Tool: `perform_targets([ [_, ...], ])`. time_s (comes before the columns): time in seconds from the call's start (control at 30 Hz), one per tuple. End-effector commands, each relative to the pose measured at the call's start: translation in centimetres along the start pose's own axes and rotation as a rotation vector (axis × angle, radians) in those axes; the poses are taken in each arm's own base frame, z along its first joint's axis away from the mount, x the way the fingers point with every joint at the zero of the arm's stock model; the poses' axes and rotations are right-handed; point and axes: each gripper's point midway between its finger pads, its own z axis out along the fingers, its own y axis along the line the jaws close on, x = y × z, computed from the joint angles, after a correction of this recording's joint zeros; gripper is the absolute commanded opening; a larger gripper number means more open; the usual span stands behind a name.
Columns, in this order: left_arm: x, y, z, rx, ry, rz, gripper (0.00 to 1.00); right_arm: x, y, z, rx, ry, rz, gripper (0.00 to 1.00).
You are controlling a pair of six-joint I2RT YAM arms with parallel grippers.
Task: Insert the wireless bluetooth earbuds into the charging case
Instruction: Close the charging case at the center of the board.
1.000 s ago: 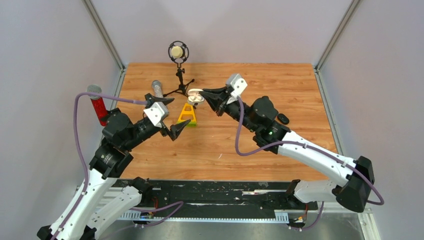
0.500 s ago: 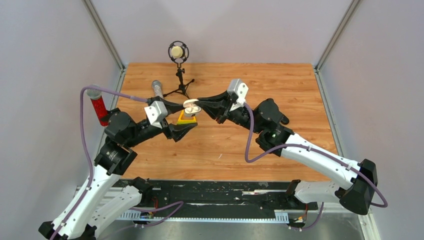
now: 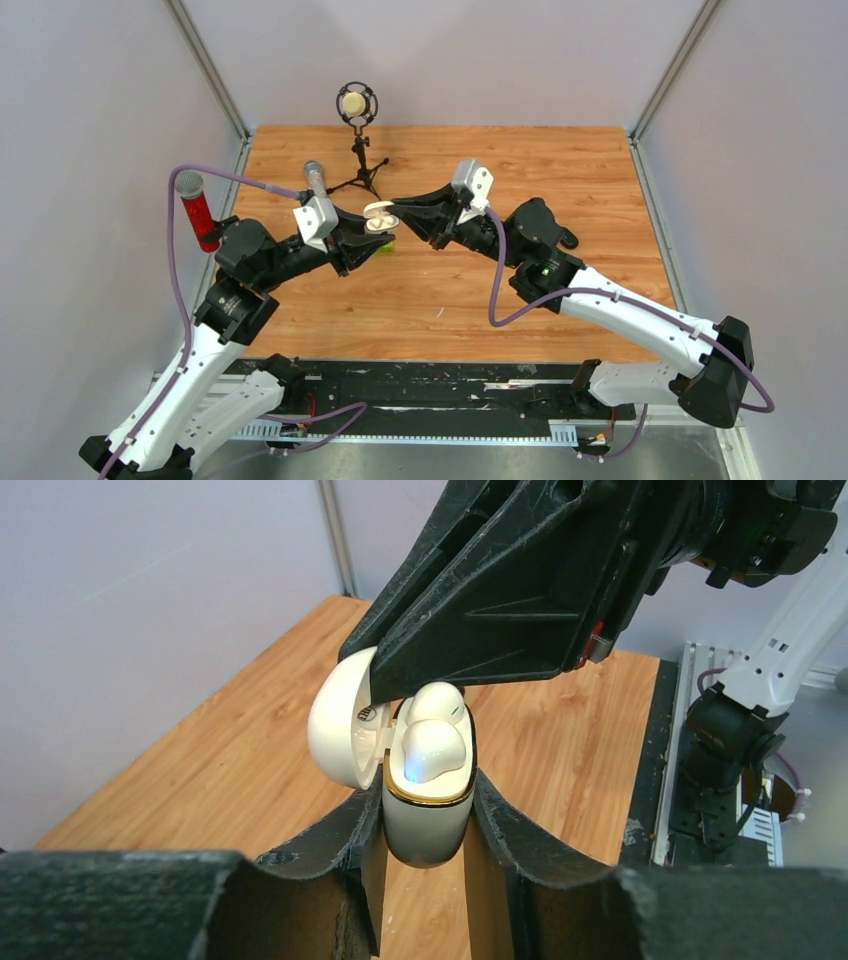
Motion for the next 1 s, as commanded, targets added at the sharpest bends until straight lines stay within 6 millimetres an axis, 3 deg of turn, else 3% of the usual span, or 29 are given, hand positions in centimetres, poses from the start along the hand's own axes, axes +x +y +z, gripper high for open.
perform_targets([
  [0.0, -1.1, 0.0, -0.1, -0.003, -0.035, 0.028, 0.37, -0.4, 0.4, 0.5, -0.02, -0.019, 0.0, 0.0],
  [0.07, -1.2, 0.1, -0.1, -0.006, -0.037, 0.033, 0.45, -0.2, 0.1, 0.7, -0.011, -0.008, -0.001, 0.0],
  [0.23, -1.5, 0.1, -0.1, -0.003, -0.042, 0.046, 0.44, -0.1, 0.1, 0.9, -0.014, -0.005, -0.003, 0.0],
  [0.37, -1.4, 0.1, -0.2, -0.007, -0.036, 0.046, 0.31, -0.2, 0.0, 0.9, -0.008, -0.008, -0.007, 0.0],
  [0.5, -1.4, 0.3, -0.2, -0.016, -0.038, 0.041, 0.04, 0.3, 0.1, 0.9, -0.015, 0.006, -0.016, 0.0],
  [0.63, -1.0, 1.2, -0.4, -0.078, -0.017, 0.018, 0.0, 1.1, 0.0, 0.6, -0.016, 0.038, -0.034, 0.02],
  [0.8, 0.7, 2.0, -0.8, -0.125, 0.041, 0.011, 0.0, 0.3, 0.1, -0.6, -0.016, 0.031, -0.093, 0.43],
  [0.97, 1.6, 2.8, -1.0, -0.154, 0.088, 0.062, 0.0, -0.9, -0.3, -2.2, -0.001, 0.041, -0.137, 0.61],
])
